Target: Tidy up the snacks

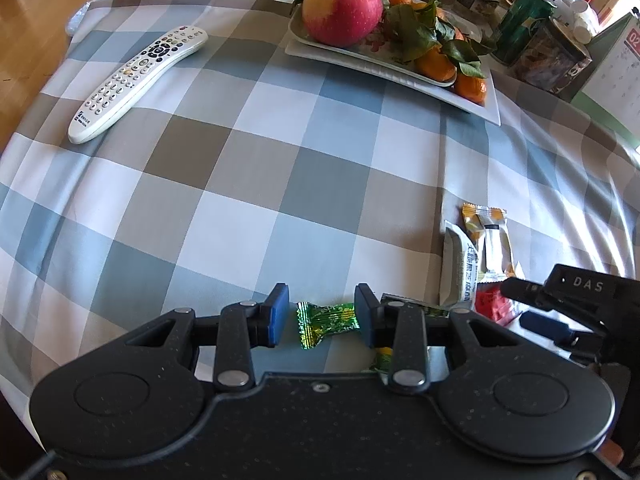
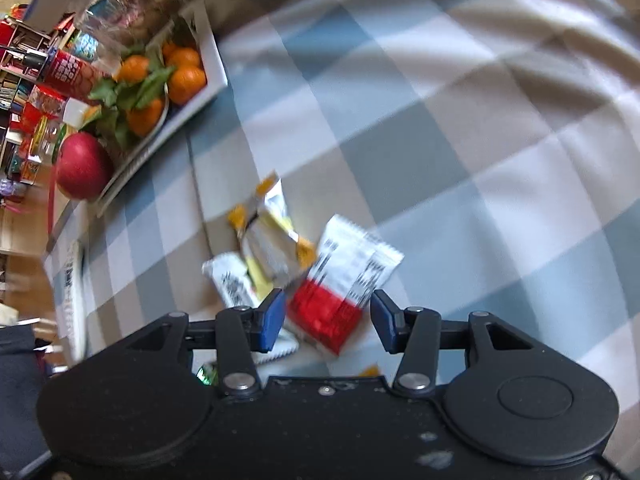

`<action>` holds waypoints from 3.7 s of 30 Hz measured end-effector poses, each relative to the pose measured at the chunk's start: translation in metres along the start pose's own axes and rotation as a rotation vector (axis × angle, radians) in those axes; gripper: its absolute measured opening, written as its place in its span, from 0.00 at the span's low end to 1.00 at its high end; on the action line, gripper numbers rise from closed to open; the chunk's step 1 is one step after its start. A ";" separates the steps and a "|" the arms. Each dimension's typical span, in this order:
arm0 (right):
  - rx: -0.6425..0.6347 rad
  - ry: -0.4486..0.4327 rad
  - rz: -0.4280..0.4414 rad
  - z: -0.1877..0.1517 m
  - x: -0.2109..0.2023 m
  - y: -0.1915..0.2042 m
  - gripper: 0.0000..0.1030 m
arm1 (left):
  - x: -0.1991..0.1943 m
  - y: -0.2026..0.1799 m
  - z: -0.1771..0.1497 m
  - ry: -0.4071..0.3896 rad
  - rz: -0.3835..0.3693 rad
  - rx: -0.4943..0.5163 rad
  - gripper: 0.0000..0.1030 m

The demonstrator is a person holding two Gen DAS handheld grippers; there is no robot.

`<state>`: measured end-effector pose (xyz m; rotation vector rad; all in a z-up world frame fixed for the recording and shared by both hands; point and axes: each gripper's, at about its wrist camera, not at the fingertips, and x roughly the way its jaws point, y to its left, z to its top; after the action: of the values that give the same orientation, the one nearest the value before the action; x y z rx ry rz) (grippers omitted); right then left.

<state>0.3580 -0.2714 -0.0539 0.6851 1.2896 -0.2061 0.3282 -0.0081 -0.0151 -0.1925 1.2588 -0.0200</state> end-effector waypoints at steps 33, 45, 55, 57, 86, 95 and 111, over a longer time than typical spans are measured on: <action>-0.312 -0.096 -0.187 -0.024 0.004 0.028 0.34 | 0.002 -0.002 -0.001 -0.028 -0.031 -0.006 0.45; -0.219 -0.101 -0.136 -0.015 -0.021 0.003 0.33 | 0.014 -0.032 -0.009 -0.075 -0.066 0.078 0.45; -0.204 -0.107 -0.072 -0.015 -0.040 -0.004 0.33 | 0.017 -0.049 -0.011 -0.131 -0.118 0.117 0.45; -0.206 -0.105 -0.068 -0.015 -0.042 -0.005 0.33 | 0.019 -0.053 -0.012 -0.138 -0.127 0.121 0.45; -0.190 -0.091 -0.032 -0.014 -0.051 -0.011 0.34 | 0.027 -0.012 -0.042 -0.059 -0.035 0.403 0.45; -0.196 -0.088 -0.033 -0.013 -0.050 -0.011 0.34 | 0.036 -0.021 -0.038 -0.059 -0.017 0.390 0.45; -0.209 -0.088 -0.020 -0.015 -0.053 -0.010 0.34 | 0.049 -0.051 -0.017 -0.098 0.015 0.289 0.47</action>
<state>0.3253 -0.2823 -0.0101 0.4796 1.2142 -0.1138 0.3318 -0.0668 -0.0587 0.0654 1.1454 -0.1773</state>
